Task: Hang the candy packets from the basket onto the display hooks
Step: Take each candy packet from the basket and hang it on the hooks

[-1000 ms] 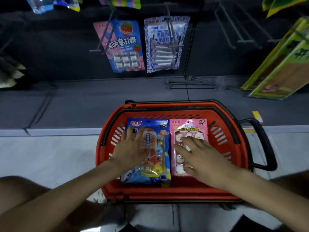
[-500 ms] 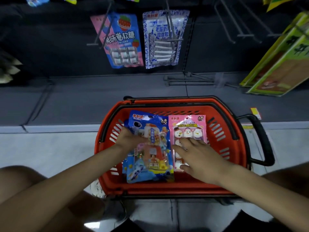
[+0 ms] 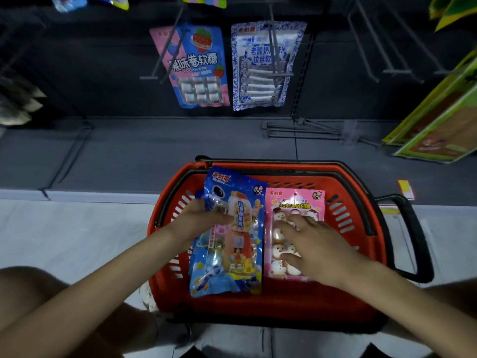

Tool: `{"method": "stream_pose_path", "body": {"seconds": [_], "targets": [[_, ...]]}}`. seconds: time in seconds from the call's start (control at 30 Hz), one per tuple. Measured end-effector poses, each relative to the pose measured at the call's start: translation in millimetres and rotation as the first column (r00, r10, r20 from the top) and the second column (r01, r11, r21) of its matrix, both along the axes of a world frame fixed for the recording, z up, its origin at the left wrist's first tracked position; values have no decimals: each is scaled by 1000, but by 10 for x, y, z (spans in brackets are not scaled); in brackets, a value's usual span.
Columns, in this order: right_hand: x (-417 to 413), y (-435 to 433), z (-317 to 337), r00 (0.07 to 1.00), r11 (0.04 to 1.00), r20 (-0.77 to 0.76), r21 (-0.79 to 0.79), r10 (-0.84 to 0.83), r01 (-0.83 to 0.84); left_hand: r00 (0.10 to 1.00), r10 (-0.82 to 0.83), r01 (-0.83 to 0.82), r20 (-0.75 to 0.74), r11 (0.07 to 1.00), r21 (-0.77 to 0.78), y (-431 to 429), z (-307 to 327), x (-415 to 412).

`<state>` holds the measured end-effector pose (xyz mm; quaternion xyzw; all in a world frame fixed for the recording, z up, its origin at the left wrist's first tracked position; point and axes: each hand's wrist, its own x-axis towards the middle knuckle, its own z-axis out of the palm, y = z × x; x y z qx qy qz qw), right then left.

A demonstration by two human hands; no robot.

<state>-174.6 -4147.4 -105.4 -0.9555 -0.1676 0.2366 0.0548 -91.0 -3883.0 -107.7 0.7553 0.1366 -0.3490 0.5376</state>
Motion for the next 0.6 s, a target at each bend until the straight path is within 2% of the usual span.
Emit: {"method": "stream_pose_path", "body": {"seconds": [0.17,0.3,0.43,0.57,0.6], "targets": [[215,-88,75,987,978,-36,133,-159,163,998,-46,48,32,998,-47,18,357,123],[298,-37,130,948,877,-142,362,-284,317,991,-70,86,111,985,-147,26,642,135],[260,76,179,855,609,-355,600,-378,519,979,-74,116,189,968,-221,53,757,137],[197,180,288,777,292,-443,748,-447,595,970,-78,142,230,950,-277,77,830,121],[177,195,324,764,240,-448,767,-464,595,969,-76,147,234,942,-301,82,859,114]]}}
